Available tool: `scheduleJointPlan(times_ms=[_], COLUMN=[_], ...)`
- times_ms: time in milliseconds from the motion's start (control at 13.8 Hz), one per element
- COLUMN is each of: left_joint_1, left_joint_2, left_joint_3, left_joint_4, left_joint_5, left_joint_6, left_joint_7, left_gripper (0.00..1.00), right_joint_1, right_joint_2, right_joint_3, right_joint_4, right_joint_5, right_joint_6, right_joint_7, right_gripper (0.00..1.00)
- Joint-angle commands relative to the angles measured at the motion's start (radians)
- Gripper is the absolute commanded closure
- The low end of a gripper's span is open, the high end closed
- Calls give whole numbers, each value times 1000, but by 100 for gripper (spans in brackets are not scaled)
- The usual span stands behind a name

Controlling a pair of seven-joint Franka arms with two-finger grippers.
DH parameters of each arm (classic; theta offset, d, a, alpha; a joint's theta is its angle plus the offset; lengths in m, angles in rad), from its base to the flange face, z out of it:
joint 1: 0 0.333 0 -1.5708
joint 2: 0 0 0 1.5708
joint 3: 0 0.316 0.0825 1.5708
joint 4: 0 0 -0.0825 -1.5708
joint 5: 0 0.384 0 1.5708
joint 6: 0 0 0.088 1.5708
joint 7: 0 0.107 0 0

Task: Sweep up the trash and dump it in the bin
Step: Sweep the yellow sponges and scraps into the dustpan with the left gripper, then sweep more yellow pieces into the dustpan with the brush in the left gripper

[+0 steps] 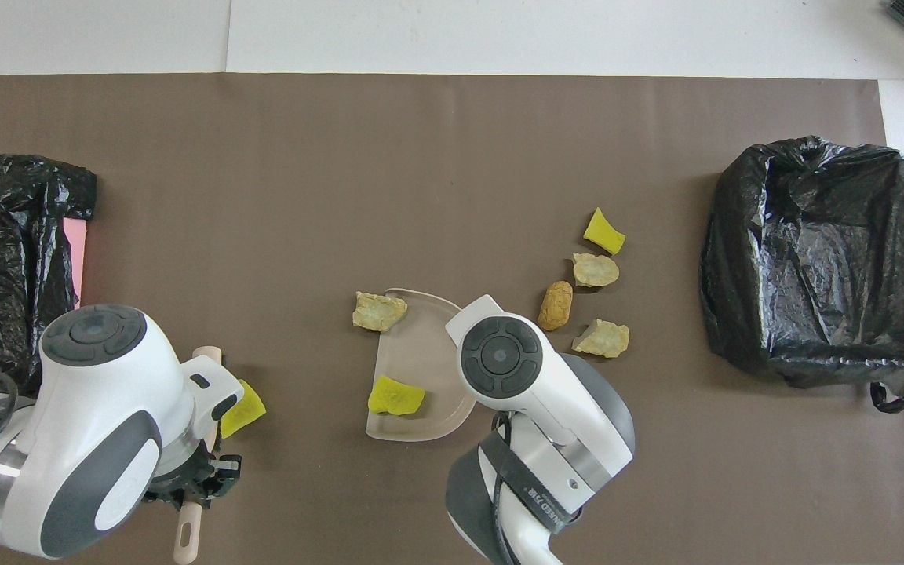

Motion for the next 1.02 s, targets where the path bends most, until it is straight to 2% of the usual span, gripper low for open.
scheduleJointPlan(times_ms=[0, 218, 363, 508, 725, 798, 943], left_joint_1=[2, -10, -18, -18, -27, -80, -95], left_joint_2=[-77, -150, -144, -138, -86, -37, 29], left_joint_3=[-7, -12, -14, -15, -15, -14, -15], left_joint_4=[-64, -177, -239, -276, -273, -262, -207], left_joint_5=[47, 47, 44, 27, -96, -107, -151], left_joint_6=[-2, 36, 111, 209, 362, 413, 475], left_joint_7=[-106, -227, -343, -356, -353, -356, -350], left_gripper=[100, 100, 100, 100, 100, 100, 100], right_joint_1=[-11, -11, -11, -11, -11, -11, -11], right_joint_2=[-2, -2, -2, -2, -2, -2, -2], right_joint_3=[4, 4, 4, 4, 4, 4, 4], right_joint_4=[-11, -11, -10, -10, -10, -10, -10], right_joint_5=[-22, -22, -24, -24, -24, -24, -24], right_joint_6=[30, 31, 33, 31, 31, 31, 31], right_joint_7=[-14, -14, -14, -14, -12, -12, -12], right_gripper=[100, 100, 100, 100, 100, 100, 100])
